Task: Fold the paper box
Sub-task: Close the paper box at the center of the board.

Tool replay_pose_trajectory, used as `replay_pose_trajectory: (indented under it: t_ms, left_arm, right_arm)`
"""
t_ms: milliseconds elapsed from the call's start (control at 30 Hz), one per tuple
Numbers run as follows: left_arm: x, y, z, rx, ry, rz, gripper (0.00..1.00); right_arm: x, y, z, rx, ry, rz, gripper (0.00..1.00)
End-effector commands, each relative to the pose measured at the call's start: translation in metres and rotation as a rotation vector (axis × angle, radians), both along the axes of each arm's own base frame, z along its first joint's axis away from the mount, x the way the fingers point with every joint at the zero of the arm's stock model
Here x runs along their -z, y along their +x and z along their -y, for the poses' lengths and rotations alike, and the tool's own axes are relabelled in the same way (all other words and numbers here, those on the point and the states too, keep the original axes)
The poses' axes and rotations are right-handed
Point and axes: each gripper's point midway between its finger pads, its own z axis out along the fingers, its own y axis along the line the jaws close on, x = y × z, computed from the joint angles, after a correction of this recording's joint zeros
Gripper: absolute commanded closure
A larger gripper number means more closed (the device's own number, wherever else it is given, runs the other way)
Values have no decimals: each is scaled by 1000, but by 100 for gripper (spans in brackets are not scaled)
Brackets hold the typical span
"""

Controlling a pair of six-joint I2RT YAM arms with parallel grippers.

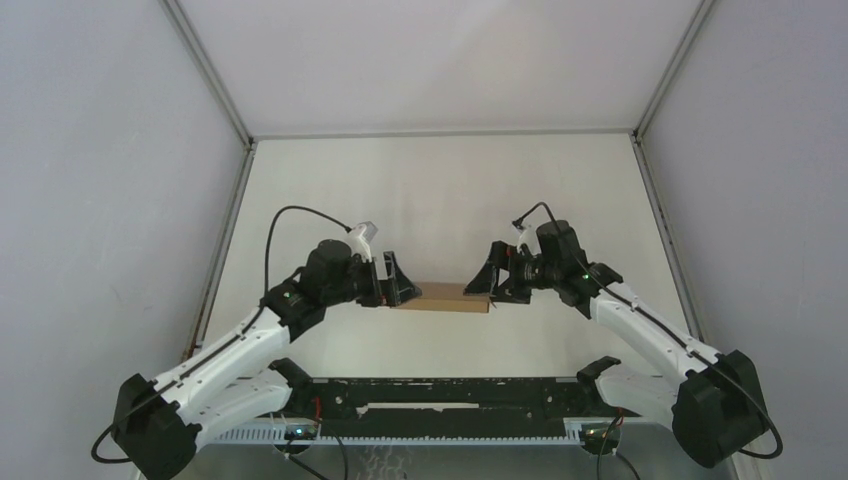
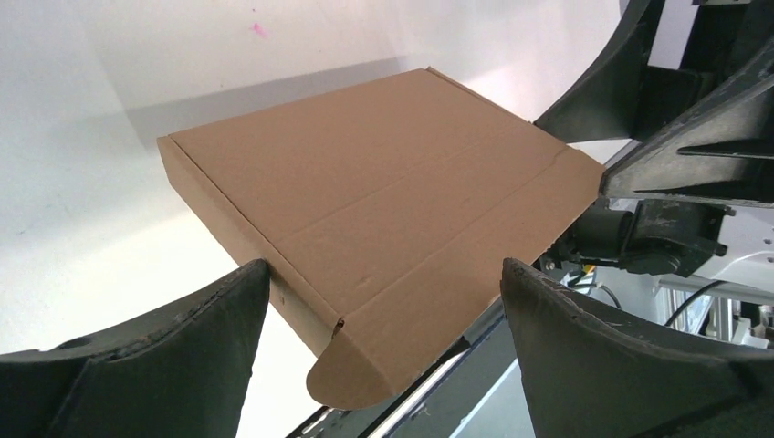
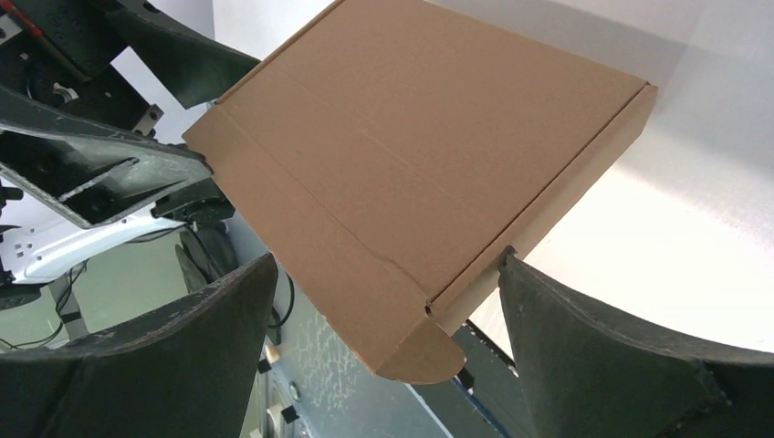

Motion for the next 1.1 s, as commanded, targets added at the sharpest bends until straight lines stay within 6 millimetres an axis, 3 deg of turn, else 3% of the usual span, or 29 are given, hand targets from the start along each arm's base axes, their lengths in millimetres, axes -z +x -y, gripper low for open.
replay_pose_trajectory:
  t_ms: [0, 767, 1067]
  left_arm:
    - [-54, -6, 20, 68, -143, 42, 0]
    - [-51, -20, 21, 79, -166, -55, 0]
    - [-47, -19, 23, 77, -156, -81, 0]
  right_arm:
    - [-40, -3, -14, -47, 105, 55, 0]
    - [-50, -7, -15, -39, 136, 44, 0]
    - [-54, -1, -17, -44, 127, 47, 0]
